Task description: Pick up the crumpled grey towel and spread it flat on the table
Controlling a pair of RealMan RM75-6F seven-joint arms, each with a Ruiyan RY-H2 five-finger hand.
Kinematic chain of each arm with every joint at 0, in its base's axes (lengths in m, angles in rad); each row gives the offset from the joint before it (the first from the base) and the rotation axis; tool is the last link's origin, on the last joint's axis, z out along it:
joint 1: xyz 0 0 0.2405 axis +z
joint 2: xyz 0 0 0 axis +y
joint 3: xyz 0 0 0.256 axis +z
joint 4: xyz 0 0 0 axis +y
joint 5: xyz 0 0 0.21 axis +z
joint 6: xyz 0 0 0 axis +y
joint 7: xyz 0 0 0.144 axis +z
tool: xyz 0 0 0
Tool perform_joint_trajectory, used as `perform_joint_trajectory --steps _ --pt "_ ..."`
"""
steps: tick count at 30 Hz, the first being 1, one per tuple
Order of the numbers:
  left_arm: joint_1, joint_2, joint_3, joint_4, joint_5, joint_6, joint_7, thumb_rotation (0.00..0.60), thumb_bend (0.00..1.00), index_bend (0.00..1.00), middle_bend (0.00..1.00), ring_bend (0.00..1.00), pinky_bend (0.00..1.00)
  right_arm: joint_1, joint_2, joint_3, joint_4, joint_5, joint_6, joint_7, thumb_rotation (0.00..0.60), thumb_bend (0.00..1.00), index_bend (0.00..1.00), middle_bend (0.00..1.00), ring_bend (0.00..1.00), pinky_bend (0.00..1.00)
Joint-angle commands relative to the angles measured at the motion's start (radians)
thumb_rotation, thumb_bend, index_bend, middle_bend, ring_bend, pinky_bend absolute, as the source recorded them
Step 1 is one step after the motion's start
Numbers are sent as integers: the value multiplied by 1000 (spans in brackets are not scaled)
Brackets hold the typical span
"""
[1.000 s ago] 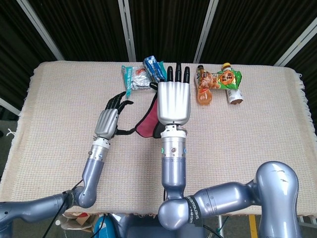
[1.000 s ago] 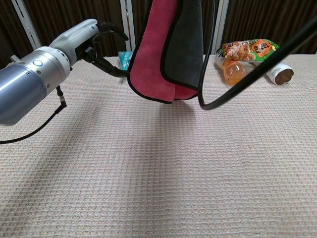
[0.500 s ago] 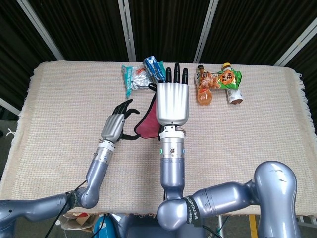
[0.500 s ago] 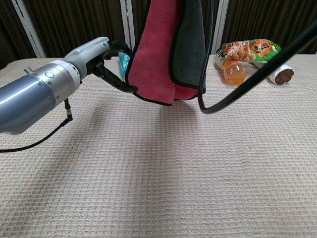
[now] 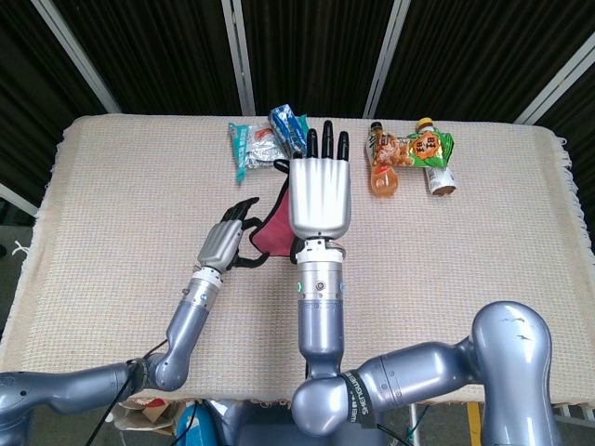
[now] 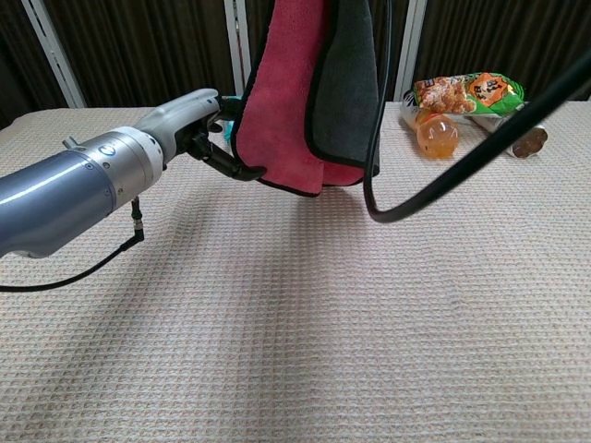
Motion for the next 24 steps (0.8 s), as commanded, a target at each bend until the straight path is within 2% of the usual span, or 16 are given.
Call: perform_joint_trajectory --steps 1,11,24 --pt "-4 -1 1 1 -3 -4 -4 600 355 504 47 0 19 2 -1 -1 -1 1 1 1 600 669 686 239 108 162" --pt "-9 8 9 0 -3 -11 -21 600 461 627 64 0 19 8 -1 -4 -12 6 7 4 600 669 685 240 108 163" --pt "3 86 5 -53 19 -3 -36 600 479 652 67 0 19 -13 20 -3 -47 7 11 31 600 669 686 240 108 168"
